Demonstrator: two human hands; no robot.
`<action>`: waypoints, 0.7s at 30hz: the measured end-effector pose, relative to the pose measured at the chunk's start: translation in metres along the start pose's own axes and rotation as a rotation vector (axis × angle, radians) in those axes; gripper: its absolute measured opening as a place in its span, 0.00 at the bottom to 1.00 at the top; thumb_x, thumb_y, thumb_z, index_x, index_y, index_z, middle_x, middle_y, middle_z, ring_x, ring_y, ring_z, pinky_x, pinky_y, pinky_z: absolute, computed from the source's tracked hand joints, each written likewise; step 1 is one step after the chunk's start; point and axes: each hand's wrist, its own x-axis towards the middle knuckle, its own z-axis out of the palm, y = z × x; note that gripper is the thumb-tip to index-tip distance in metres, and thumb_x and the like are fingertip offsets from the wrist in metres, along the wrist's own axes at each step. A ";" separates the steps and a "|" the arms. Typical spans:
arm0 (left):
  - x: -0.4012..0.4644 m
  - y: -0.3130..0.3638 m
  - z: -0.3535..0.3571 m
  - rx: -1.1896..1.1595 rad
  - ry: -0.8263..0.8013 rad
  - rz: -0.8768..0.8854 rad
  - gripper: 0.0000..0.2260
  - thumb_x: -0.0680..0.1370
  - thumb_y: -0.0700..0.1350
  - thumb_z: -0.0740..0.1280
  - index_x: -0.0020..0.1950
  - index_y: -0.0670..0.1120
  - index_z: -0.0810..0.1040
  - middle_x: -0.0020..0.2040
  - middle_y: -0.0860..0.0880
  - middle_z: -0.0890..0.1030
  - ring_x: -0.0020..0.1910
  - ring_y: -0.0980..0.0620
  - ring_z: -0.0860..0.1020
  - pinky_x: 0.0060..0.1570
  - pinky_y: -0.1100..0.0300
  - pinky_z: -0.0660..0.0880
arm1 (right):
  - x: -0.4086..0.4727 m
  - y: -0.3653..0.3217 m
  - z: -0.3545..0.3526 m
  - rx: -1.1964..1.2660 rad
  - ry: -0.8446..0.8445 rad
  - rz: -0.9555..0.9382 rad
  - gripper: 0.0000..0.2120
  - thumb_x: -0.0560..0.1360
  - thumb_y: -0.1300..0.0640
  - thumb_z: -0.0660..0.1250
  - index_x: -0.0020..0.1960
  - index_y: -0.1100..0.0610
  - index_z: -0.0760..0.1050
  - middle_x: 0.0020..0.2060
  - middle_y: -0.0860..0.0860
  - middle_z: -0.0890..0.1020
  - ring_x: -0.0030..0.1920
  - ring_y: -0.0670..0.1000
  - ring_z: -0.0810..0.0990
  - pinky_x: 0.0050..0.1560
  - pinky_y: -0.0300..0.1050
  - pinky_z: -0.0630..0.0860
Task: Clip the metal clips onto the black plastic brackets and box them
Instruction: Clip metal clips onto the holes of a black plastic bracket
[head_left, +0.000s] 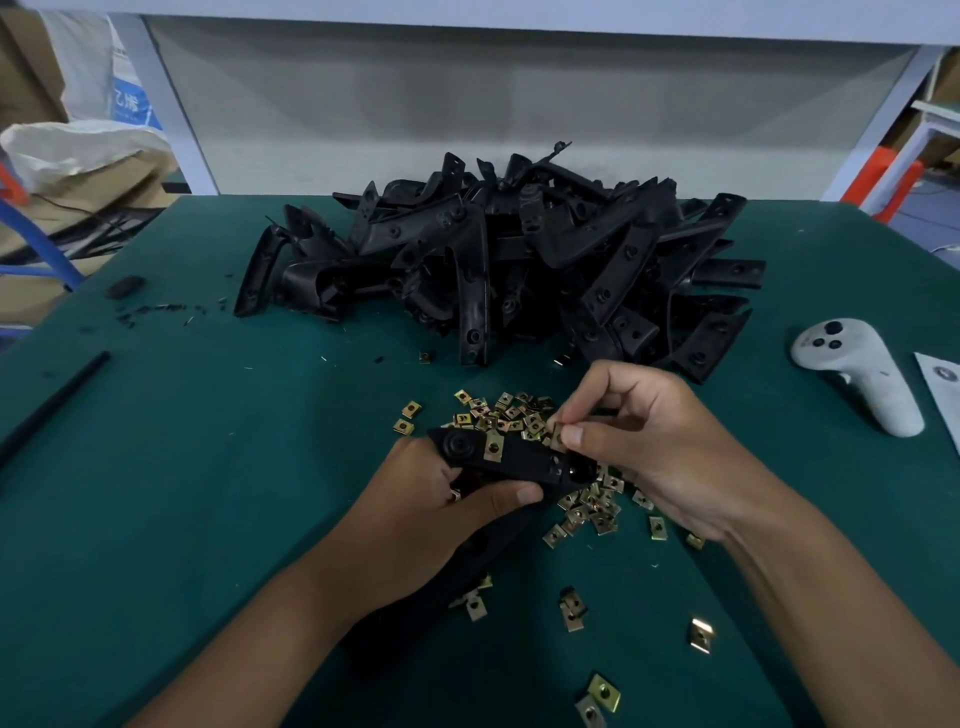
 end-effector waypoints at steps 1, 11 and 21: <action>0.000 0.000 0.000 0.000 -0.002 -0.002 0.10 0.77 0.54 0.70 0.55 0.68 0.83 0.44 0.70 0.83 0.43 0.73 0.79 0.39 0.79 0.69 | 0.000 0.001 -0.001 -0.001 -0.001 -0.001 0.09 0.69 0.63 0.74 0.38 0.50 0.83 0.42 0.51 0.85 0.42 0.48 0.83 0.45 0.39 0.80; 0.000 -0.007 -0.002 -0.017 0.048 -0.030 0.10 0.78 0.57 0.71 0.58 0.66 0.83 0.42 0.65 0.84 0.39 0.66 0.80 0.36 0.70 0.74 | 0.001 0.006 0.006 -0.086 0.039 -0.121 0.03 0.70 0.55 0.74 0.43 0.49 0.85 0.44 0.51 0.87 0.43 0.44 0.84 0.44 0.35 0.79; 0.003 -0.009 0.000 -0.099 0.064 -0.055 0.11 0.76 0.60 0.68 0.58 0.67 0.82 0.52 0.61 0.86 0.52 0.61 0.84 0.48 0.67 0.78 | -0.001 0.009 0.008 -0.158 0.056 -0.278 0.05 0.74 0.56 0.76 0.49 0.50 0.82 0.43 0.53 0.86 0.45 0.46 0.84 0.46 0.35 0.78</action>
